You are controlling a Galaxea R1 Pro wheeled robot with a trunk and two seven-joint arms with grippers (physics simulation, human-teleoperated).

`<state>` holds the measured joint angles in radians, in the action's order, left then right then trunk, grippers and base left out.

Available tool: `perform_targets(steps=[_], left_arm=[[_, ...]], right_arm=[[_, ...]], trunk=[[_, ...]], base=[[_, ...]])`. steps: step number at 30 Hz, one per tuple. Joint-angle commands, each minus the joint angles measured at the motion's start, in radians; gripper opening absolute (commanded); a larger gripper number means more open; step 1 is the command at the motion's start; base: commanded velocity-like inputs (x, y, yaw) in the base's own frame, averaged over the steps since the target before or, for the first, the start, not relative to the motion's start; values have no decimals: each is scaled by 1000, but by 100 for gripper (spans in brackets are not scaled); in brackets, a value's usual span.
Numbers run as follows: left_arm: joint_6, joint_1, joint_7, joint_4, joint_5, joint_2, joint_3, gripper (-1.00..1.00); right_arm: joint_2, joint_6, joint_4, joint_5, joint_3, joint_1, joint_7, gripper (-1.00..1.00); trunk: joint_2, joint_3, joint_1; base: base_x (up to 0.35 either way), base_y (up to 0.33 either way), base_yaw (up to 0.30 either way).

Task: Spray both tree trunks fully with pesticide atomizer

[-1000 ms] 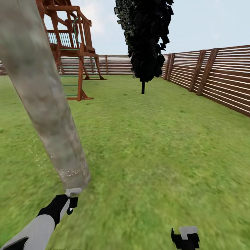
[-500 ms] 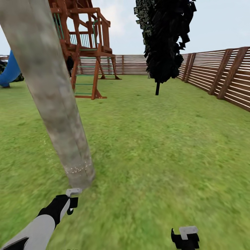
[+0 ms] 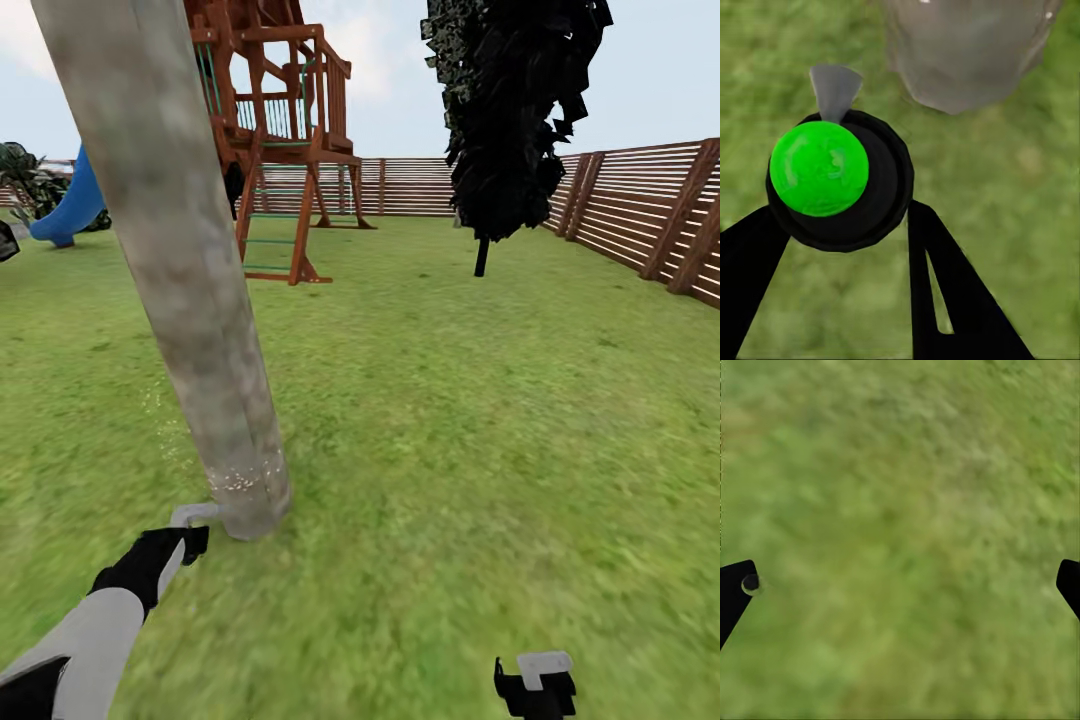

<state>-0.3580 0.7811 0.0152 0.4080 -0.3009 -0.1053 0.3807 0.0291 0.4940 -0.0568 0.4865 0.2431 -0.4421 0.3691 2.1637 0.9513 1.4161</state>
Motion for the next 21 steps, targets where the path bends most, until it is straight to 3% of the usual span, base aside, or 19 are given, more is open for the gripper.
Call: perform_targets(steps=[1, 4, 5, 7, 9, 10, 12, 13, 14, 15, 17, 18, 19, 21], left_arm=[[-5, 2, -2, 3, 2, 15, 2, -100], [-7, 33, 2, 6, 2, 94, -29, -100], [-8, 45, 3, 6, 2, 99, -31, -100], [-20, 64, 1, 19, 1, 72, -31, -100], [-63, 67, -5, 53, 9, -5, -27, -100], [-74, 68, -7, 60, 9, -25, -27, -100], [-80, 69, -9, 65, 9, -19, -31, -100], [-81, 71, -10, 65, 9, -1, -32, -100], [-82, 81, -10, 67, 6, 46, -59, -100], [-85, 95, -11, 71, 5, 58, -81, -100], [-119, 108, -11, 78, 5, 49, -93, -100], [-140, 110, -14, 93, 7, 24, -95, -100], [-161, 111, -87, 109, 3, -22, -99, -100], [-212, 112, -171, 115, -32, -35, -100, -100]], right_arm=[[0, 3, 2, 10, 8, -1, 4, 100], [0, 3, 2, 10, 8, -1, 4, 100], [0, 3, 2, 9, 8, -1, 4, 100], [0, 3, 2, 9, 8, -1, 4, 100], [0, 3, 2, 9, 7, -1, 4, 100], [0, 3, 2, 9, 8, -1, 4, 100], [0, 3, 2, 9, 8, -1, 4, 100], [0, 3, 2, 9, 8, -1, 4, 100], [0, 3, 2, 9, 8, -1, 4, 100], [0, 3, 2, 9, 8, -1, 4, 100], [0, 3, 2, 9, 8, -1, 4, 100], [0, 3, 2, 9, 8, -1, 4, 100], [0, 3, 2, 9, 8, -1, 4, 100], [0, 3, 2, 9, 8, -1, 4, 100]], trunk=[[0, 1, 0], [0, 1, 0], [0, 1, 0], [0, 1, 0], [0, 1, 0], [0, 1, 0], [0, 1, 0], [0, 1, 0], [0, 1, 0], [0, 1, 0], [0, 1, 0], [0, 1, 0], [0, 1, 0], [0, 1, 0]], base=[[0, 0, 0], [0, 0, 0], [0, 0, 0], [0, 0, 0], [0, 0, 138], [0, 0, 249], [0, 0, 203], [0, 0, 60], [0, 0, 25], [0, 0, 10], [0, 0, 4], [0, 0, 1], [0, 0, 0], [0, 0, 0]])
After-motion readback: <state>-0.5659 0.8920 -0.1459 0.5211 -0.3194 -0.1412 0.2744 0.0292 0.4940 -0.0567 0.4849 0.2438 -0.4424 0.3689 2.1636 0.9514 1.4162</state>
